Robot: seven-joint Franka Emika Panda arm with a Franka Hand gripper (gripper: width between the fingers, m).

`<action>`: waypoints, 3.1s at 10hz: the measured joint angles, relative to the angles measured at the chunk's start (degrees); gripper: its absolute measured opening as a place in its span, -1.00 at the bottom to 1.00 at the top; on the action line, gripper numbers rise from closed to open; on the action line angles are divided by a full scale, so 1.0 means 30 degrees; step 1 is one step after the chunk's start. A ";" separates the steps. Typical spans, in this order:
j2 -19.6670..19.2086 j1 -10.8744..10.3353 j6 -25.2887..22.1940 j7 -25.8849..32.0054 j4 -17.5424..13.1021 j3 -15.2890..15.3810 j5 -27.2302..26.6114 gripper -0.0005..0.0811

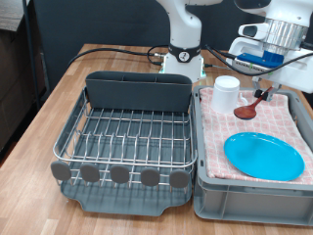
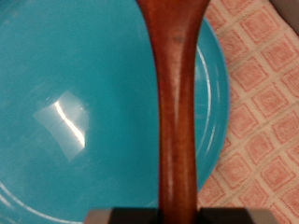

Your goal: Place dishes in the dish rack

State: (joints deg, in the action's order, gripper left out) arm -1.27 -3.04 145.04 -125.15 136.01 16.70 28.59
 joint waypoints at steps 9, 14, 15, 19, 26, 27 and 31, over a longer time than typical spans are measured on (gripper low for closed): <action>0.5079 0.0197 -0.3088 -0.6398 0.3799 -0.1156 -0.1374 -0.77; 0.7035 0.0446 -0.6176 -0.7464 0.4759 -0.2753 -0.3477 -0.77; 0.7587 0.0471 -0.6428 -0.7434 0.5179 -0.3260 -0.3794 -0.77; 0.9769 0.0693 -0.6436 -0.6331 0.7265 -0.5320 -0.3869 -0.77; 1.1339 -0.0094 -0.6267 0.0096 0.8815 -1.0328 -0.7117 -0.77; 1.1324 -0.0309 -0.6275 0.0861 0.8814 -1.0865 -0.7667 -0.77; 1.0964 -0.0918 -0.6818 0.3128 0.8727 -1.2651 -0.9253 -0.77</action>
State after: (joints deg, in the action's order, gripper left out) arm 31.63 -5.79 124.59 -115.77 162.19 -21.26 0.83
